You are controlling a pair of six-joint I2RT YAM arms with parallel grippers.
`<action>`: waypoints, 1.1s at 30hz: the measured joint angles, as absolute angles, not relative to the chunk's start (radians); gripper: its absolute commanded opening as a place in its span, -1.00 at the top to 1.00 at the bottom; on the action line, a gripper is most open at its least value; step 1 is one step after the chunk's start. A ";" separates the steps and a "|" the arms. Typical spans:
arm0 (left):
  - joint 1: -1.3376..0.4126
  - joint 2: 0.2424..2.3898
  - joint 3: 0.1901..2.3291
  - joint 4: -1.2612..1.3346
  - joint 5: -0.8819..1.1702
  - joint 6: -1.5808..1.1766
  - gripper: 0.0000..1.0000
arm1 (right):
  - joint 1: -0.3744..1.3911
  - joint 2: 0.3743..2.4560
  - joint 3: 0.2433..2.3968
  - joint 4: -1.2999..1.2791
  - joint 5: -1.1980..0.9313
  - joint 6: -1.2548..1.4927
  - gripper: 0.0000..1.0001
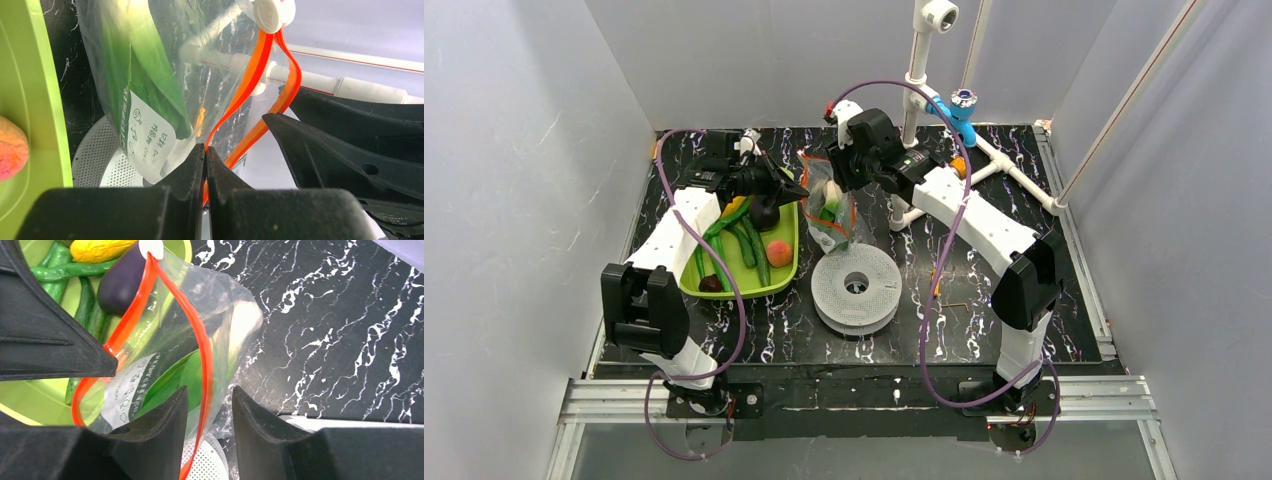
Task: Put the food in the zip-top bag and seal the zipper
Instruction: Adjust the zipper food storage bag at the center of the board, then pick up the fake fruit from the bin.
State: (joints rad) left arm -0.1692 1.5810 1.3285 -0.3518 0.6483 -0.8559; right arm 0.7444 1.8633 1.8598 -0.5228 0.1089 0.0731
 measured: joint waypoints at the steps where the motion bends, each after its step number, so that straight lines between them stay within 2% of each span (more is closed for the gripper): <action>1: -0.169 1.581 1.328 -0.351 0.648 -0.856 1.00 | 0.744 1.863 1.858 -0.523 0.118 0.073 0.09; 3: -0.169 1.581 1.328 -0.348 0.649 -0.856 1.00 | 0.744 1.864 1.856 -0.524 0.135 0.070 0.12; 6: -0.167 1.581 1.327 -0.346 0.650 -0.856 1.00 | 0.744 1.868 1.856 -0.525 0.162 0.067 0.27; 10: -0.167 1.579 1.316 -0.343 0.651 -0.856 1.00 | 0.747 1.879 1.856 -0.525 0.203 0.054 0.59; 13: -0.167 1.579 1.316 -0.347 0.651 -0.848 1.00 | 0.752 1.887 1.856 -0.524 0.215 0.048 0.97; 14: -0.167 1.579 1.316 -0.352 0.651 -0.842 0.98 | 0.754 1.888 1.856 -0.524 0.216 0.046 0.97; 15: -0.167 1.579 1.316 -0.361 0.651 -0.835 0.88 | 0.755 1.888 1.857 -0.523 0.217 0.045 0.97; 18: -0.167 1.578 1.321 -0.395 0.651 -0.797 0.29 | 0.761 1.888 1.857 -0.516 0.233 0.048 0.97; 20: -0.167 1.569 1.322 -0.420 0.648 -0.762 0.00 | 0.762 1.888 1.857 -0.509 0.242 0.048 0.97; 22: -0.167 1.541 1.317 -0.449 0.636 -0.727 -0.12 | 0.762 1.888 1.857 -0.499 0.249 0.048 0.97; 26: -0.167 1.392 1.258 -0.511 0.549 -0.634 -0.18 | 0.762 1.888 1.857 -0.496 0.261 0.048 0.97; 30: -0.166 1.191 1.164 -0.545 0.389 -0.550 -0.57 | 0.762 1.888 1.857 -0.491 0.274 0.044 0.97; 33: -0.165 1.040 1.065 -0.559 0.247 -0.504 -0.57 | 0.762 1.887 1.856 -0.490 0.284 0.037 0.97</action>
